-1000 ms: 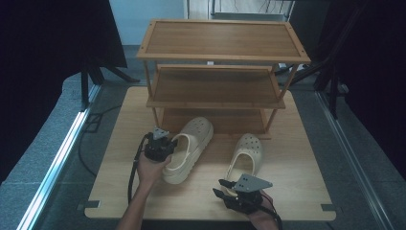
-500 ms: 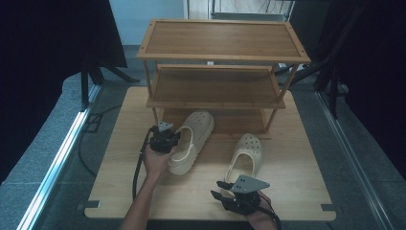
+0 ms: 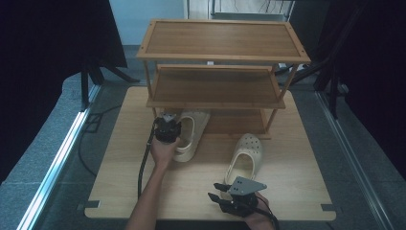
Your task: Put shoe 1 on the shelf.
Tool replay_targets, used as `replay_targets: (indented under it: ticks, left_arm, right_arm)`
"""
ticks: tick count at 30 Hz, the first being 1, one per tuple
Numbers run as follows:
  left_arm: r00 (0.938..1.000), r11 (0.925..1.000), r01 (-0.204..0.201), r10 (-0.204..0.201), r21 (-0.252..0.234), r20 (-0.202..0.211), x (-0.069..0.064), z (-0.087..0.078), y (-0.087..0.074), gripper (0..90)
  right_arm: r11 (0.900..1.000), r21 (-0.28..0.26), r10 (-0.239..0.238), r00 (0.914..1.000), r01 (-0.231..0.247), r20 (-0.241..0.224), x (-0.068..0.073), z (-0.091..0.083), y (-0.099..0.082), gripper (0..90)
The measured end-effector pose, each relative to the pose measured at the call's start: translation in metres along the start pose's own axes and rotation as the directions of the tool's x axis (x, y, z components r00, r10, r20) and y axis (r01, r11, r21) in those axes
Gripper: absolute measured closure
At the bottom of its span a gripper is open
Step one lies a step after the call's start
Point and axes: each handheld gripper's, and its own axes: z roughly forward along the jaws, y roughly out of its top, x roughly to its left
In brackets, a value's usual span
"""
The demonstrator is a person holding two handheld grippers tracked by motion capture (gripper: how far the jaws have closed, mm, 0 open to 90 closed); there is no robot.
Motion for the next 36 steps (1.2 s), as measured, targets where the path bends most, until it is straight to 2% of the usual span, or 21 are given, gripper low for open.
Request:
replay_targets:
  ticks: [10,11,12,13,17,19,21,23,25,29,32,34,36]
  left_arm:
    - [0.9994,0.9992,0.035,-0.035,-0.018,-0.006,-0.006,0.013,0.005,80.9]
    - [0.9988,0.9985,0.048,-0.049,-0.023,-0.007,-0.007,0.014,0.005,80.9]
    - [0.9991,0.9988,0.043,-0.042,-0.025,0.003,-0.007,0.016,0.005,80.6]
    - [0.9996,0.9994,0.019,-0.019,-0.028,0.023,-0.008,0.019,0.007,78.0]
    - [0.9994,0.9991,0.008,-0.007,-0.042,0.034,-0.013,0.021,0.005,70.9]
    - [0.996,0.9949,0.076,-0.072,-0.067,0.052,-0.015,0.018,0.005,69.6]
    - [0.9915,0.9882,0.092,-0.079,-0.123,0.103,-0.012,0.009,0.007,63.1]
    - [0.9903,0.9858,0.099,-0.084,-0.135,0.11,-0.012,0.005,0.009,59.9]
    - [0.9829,0.9831,0.12,-0.098,-0.138,0.156,-0.008,-0.005,0.011,57.4]
    - [0.9781,0.9833,0.121,-0.095,-0.136,0.185,-0.006,-0.015,0.009,54.2]
    - [0.9762,0.9889,0.093,-0.067,-0.116,0.206,-0.004,-0.026,0.007,52.2]
    - [0.9754,0.9899,0.086,-0.061,-0.112,0.212,-0.003,-0.029,0.006,51.7]
    - [0.9712,0.9909,0.082,-0.055,-0.107,0.232,0.0,-0.035,0.003,51.1]
  right_arm:
    - [0.9999,0.01,-0.004,1.0,0.004,-0.007,0.002,0.003,-0.001,60.4]
    - [0.9999,0.01,-0.004,1.0,0.004,-0.007,0.002,0.003,-0.001,60.4]
    - [0.9999,0.012,-0.006,0.9999,0.006,-0.009,0.003,0.003,-0.001,60.3]
    - [0.9998,0.016,-0.007,0.9999,0.007,-0.012,0.004,0.005,-0.001,60.2]
    - [0.9998,0.016,-0.009,0.9999,0.009,-0.014,0.005,0.005,-0.001,60.2]
    - [0.9998,0.017,-0.008,0.9999,0.009,-0.014,0.005,0.006,-0.001,60.2]
    - [0.9997,0.021,-0.01,0.9998,0.01,-0.015,0.005,0.006,-0.002,60.2]
    - [0.9997,0.023,-0.012,0.9998,0.012,-0.017,0.006,0.007,-0.002,60.1]
    - [0.9995,0.026,-0.014,0.9997,0.015,-0.018,0.006,0.008,-0.002,60.1]
    - [0.9995,0.028,-0.015,0.9997,0.015,-0.02,0.007,0.009,-0.002,60.0]
    - [0.9994,0.032,-0.014,0.9998,0.015,-0.017,0.007,0.01,-0.003,59.9]
    - [0.9994,0.032,-0.014,0.9998,0.014,-0.017,0.007,0.01,-0.003,59.9]
    - [0.9994,0.032,-0.014,0.9998,0.015,-0.017,0.007,0.01,-0.003,59.8]
